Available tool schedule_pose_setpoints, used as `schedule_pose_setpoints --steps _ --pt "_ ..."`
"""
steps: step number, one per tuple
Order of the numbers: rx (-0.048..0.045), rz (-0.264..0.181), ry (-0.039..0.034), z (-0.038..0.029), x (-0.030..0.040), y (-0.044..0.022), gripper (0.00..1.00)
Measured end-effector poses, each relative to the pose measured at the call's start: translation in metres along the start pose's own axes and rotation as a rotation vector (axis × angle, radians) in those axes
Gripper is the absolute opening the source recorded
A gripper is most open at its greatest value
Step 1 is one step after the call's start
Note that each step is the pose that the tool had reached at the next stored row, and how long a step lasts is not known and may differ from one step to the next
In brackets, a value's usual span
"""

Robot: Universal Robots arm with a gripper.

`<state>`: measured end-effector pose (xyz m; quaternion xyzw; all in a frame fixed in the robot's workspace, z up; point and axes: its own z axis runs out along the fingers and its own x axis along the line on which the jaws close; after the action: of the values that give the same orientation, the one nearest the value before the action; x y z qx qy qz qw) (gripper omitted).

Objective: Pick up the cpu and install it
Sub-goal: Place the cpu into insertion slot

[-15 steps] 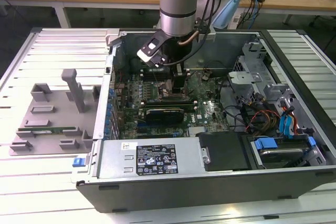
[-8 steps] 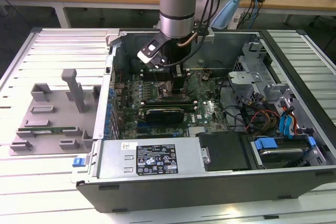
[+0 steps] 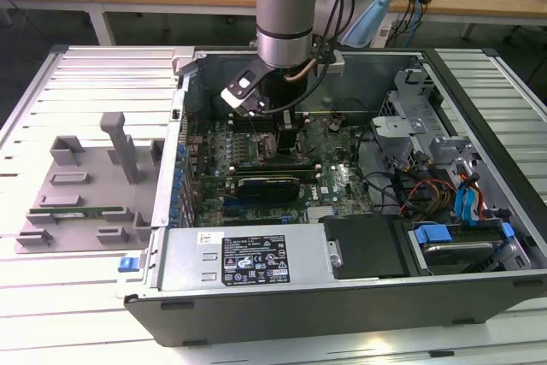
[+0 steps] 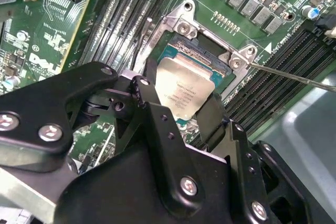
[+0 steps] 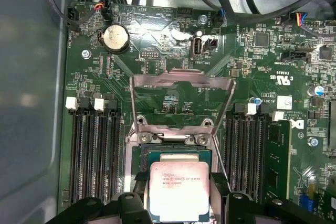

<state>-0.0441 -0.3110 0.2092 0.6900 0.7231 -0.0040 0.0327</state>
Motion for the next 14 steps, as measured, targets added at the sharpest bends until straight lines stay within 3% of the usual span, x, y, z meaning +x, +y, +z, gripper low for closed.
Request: schedule_pose_setpoints --steps 4,14 --pt "0.0 0.001 0.0 0.0035 0.0031 -0.0013 0.55" --pt "0.0009 0.02 -0.0007 0.0096 0.0034 -0.0018 0.55"
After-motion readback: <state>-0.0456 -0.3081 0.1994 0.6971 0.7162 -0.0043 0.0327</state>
